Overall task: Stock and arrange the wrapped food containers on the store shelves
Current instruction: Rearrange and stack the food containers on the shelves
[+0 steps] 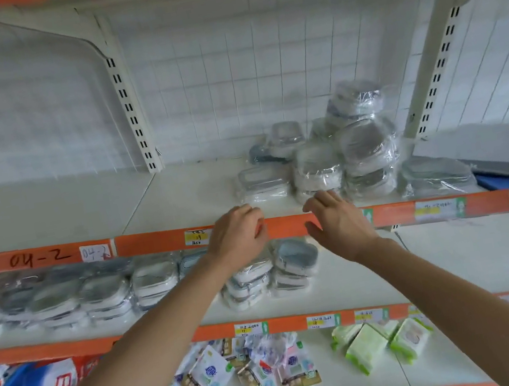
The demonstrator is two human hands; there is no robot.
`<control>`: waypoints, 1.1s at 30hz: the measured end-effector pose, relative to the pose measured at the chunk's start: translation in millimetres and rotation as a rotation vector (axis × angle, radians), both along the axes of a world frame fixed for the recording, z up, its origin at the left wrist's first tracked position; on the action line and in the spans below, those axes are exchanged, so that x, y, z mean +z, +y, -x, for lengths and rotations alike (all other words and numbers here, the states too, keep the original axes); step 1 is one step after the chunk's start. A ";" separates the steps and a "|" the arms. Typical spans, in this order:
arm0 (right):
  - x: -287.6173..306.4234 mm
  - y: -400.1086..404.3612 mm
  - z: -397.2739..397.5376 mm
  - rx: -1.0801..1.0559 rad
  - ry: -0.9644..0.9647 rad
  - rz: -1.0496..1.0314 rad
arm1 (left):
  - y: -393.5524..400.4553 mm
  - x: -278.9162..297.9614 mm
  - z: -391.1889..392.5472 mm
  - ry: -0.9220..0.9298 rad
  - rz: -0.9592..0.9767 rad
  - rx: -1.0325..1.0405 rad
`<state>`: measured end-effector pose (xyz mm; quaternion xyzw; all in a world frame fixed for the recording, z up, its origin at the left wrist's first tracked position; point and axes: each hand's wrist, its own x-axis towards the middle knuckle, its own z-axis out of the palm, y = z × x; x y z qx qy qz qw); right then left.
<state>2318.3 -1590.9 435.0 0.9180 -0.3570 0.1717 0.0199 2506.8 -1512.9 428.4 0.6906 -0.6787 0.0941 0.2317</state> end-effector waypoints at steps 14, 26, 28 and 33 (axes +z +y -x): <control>36.3 -125.0 -50.1 -0.173 0.371 -0.111 | -138.0 23.3 -43.3 -0.024 -0.413 0.074; 33.9 -117.7 -69.9 -0.324 0.231 -0.104 | -162.0 20.3 -66.5 -0.091 -0.486 -0.009; 38.5 -112.3 -74.6 -0.353 0.197 -0.089 | -157.3 21.9 -76.4 -0.097 -0.487 -0.003; 36.9 -84.1 -107.1 -0.311 0.067 0.081 | -134.5 27.8 -129.7 -0.077 -0.535 0.085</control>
